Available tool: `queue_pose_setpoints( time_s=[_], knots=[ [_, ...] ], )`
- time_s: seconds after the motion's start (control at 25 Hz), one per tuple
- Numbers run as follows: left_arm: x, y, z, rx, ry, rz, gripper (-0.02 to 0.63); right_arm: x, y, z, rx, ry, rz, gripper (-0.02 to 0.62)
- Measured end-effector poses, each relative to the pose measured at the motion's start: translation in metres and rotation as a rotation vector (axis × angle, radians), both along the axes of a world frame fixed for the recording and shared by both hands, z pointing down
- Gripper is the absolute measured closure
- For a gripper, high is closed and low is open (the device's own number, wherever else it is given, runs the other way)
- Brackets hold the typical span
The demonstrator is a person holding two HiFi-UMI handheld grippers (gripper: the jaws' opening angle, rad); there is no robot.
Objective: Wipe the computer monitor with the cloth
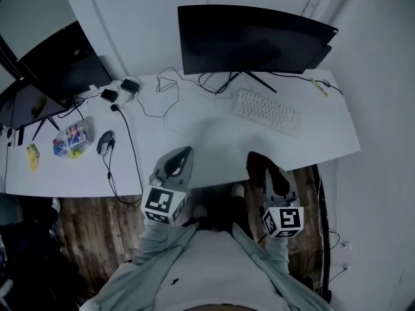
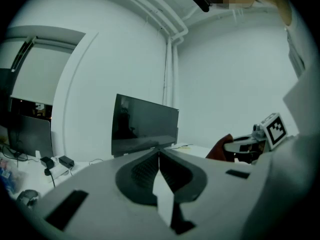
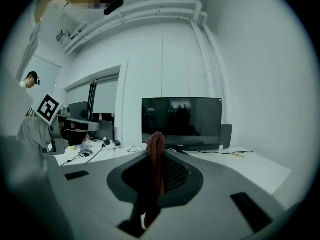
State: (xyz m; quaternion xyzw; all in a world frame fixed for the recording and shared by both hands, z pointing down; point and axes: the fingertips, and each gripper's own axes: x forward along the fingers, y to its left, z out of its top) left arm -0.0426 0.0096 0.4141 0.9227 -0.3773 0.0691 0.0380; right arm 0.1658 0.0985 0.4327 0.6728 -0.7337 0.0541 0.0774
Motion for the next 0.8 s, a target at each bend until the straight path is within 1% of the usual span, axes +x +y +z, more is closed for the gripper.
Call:
queue_pose_setpoints(
  time_s=[0.12,0.24,0.52,0.64,0.8],
  knots=[
    [0.014,-0.019,0.003,0.006,-0.004,-0.023,0.584,0.016,-0.026,0.005,0.003,-0.017,-0.020,0.557],
    [0.031,-0.042,0.001,0.011,-0.007,-0.057,0.584,0.033,-0.061,0.003,0.015,-0.016,-0.062,0.557],
    [0.084,-0.094,-0.016,0.052,0.000,-0.149,0.584,0.076,-0.147,-0.021,0.068,0.007,-0.211,0.557],
    [0.099,-0.111,-0.024,0.069,0.012,-0.206,0.584,0.091,-0.177,-0.030,0.089,0.024,-0.273,0.557],
    [0.116,-0.124,-0.023,0.079,0.019,-0.278,0.584,0.105,-0.206,-0.036,0.110,0.043,-0.361,0.557]
  ],
)
